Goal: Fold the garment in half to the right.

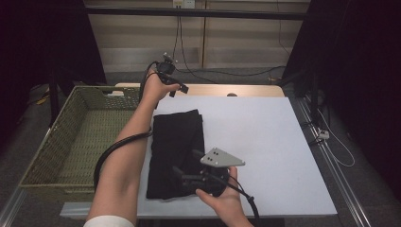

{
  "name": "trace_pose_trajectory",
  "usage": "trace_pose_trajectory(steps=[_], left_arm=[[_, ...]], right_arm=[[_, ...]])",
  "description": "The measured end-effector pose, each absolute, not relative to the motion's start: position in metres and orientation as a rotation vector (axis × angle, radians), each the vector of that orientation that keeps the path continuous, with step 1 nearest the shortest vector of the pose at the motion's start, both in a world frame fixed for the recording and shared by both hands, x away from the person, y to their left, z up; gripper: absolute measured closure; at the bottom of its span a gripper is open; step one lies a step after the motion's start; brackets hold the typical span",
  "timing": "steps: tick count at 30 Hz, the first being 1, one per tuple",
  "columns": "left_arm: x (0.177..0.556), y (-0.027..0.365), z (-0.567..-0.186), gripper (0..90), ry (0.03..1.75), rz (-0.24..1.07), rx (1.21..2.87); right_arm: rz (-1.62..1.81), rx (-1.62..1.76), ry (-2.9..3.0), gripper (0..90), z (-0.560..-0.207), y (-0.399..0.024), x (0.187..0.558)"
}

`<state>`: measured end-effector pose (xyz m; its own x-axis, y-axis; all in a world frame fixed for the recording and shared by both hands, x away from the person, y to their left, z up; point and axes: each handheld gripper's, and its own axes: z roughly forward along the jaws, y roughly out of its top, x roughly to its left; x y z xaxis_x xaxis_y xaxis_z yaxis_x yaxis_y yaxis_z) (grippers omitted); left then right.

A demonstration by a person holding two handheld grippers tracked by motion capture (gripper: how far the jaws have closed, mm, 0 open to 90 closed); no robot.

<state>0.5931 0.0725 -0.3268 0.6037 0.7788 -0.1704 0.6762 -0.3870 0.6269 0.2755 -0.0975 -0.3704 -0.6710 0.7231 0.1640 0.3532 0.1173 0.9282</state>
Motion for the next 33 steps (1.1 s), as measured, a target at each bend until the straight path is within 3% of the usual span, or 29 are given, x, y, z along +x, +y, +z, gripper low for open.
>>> trace_pose_trajectory(steps=[22,33], left_arm=[[0.549,0.143,-0.314,16.5,1.187,0.209,2.096],[0.529,0.161,-0.302,15.3,1.198,0.211,2.072]], right_arm=[[1.453,1.075,2.282,18.2,-0.412,-0.094,0.348],[1.438,0.963,2.446,34.9,-0.418,-0.063,0.364]])
